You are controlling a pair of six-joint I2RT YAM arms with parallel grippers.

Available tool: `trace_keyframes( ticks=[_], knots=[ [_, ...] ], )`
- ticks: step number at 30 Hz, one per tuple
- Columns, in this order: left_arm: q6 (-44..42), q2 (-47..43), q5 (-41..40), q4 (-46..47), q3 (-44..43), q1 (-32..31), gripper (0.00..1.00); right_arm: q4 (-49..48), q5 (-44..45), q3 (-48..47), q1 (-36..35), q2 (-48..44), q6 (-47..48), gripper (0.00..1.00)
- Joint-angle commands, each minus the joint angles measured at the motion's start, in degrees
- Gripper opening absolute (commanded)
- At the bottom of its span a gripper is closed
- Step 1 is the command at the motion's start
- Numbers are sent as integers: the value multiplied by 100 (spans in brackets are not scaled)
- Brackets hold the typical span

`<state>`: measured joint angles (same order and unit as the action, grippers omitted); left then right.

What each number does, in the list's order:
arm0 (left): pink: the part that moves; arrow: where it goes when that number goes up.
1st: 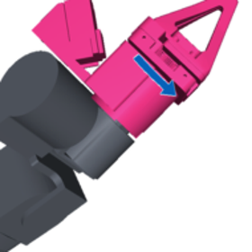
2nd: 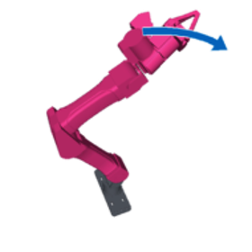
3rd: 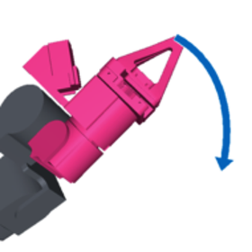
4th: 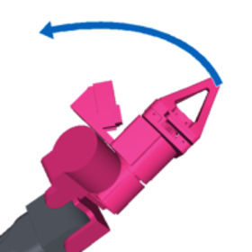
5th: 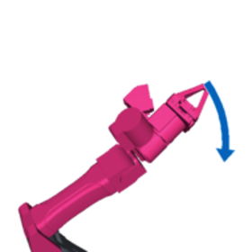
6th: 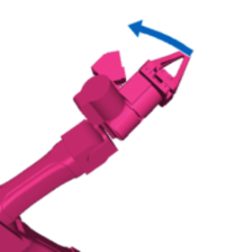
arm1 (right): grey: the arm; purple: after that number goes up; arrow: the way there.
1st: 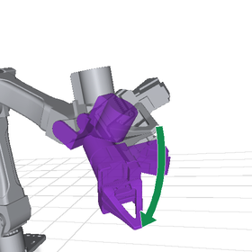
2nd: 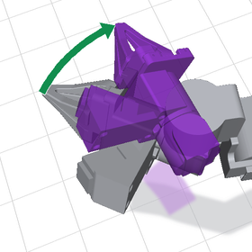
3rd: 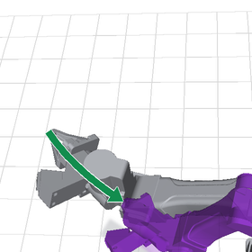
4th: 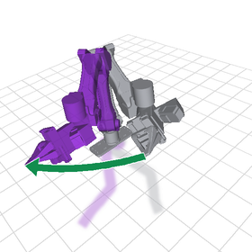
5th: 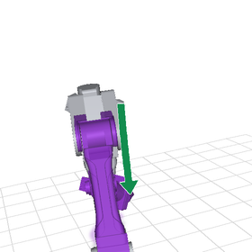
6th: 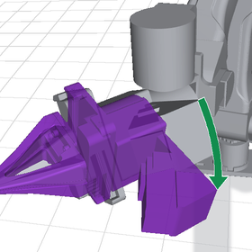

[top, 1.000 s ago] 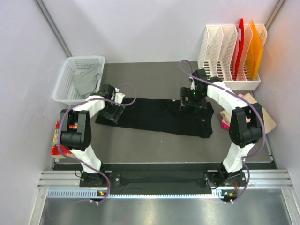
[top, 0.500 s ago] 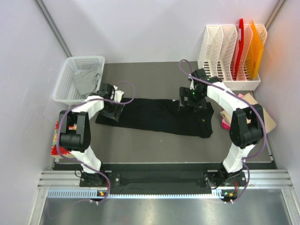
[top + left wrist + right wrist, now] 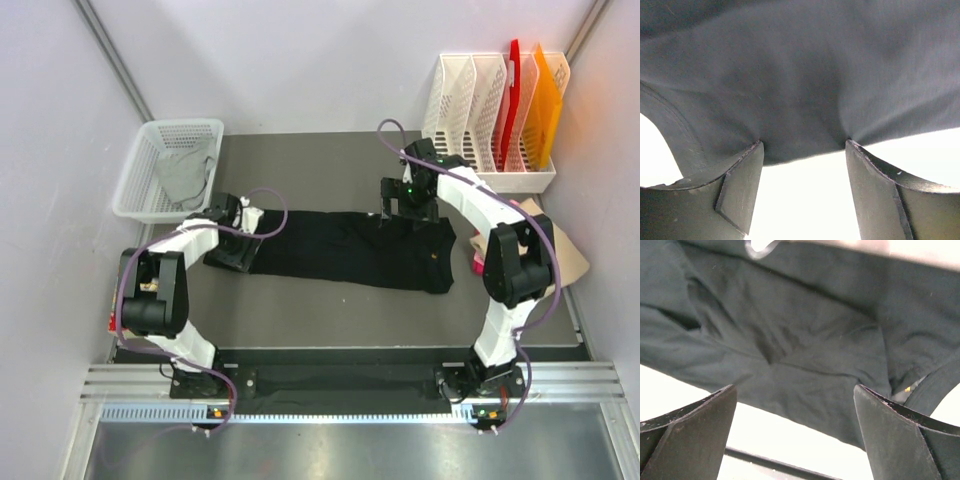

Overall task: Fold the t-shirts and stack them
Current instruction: Grab the bottom of the folded rectangular tshirt with left arm

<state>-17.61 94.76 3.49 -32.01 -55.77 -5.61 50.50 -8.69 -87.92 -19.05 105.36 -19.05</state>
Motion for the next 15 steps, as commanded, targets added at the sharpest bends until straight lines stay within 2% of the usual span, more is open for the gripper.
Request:
trace_keyframes(
  ticks=[1,5,8,11,15],
  knots=[
    [-506,-377,-24,-1360,707,33,70,39,139,-217,33,353,129,100],
    [-770,-897,-49,-1799,1032,42,69,39,253,-112,68,511,191,100],
    [-797,-1161,-172,-1853,858,139,67,30,297,-164,77,661,209,100],
    [-709,-1337,-305,-1599,471,139,67,47,332,-260,85,845,209,100],
    [-333,-1092,-104,-1764,-755,139,68,74,306,-147,85,960,182,100]
  ],
)
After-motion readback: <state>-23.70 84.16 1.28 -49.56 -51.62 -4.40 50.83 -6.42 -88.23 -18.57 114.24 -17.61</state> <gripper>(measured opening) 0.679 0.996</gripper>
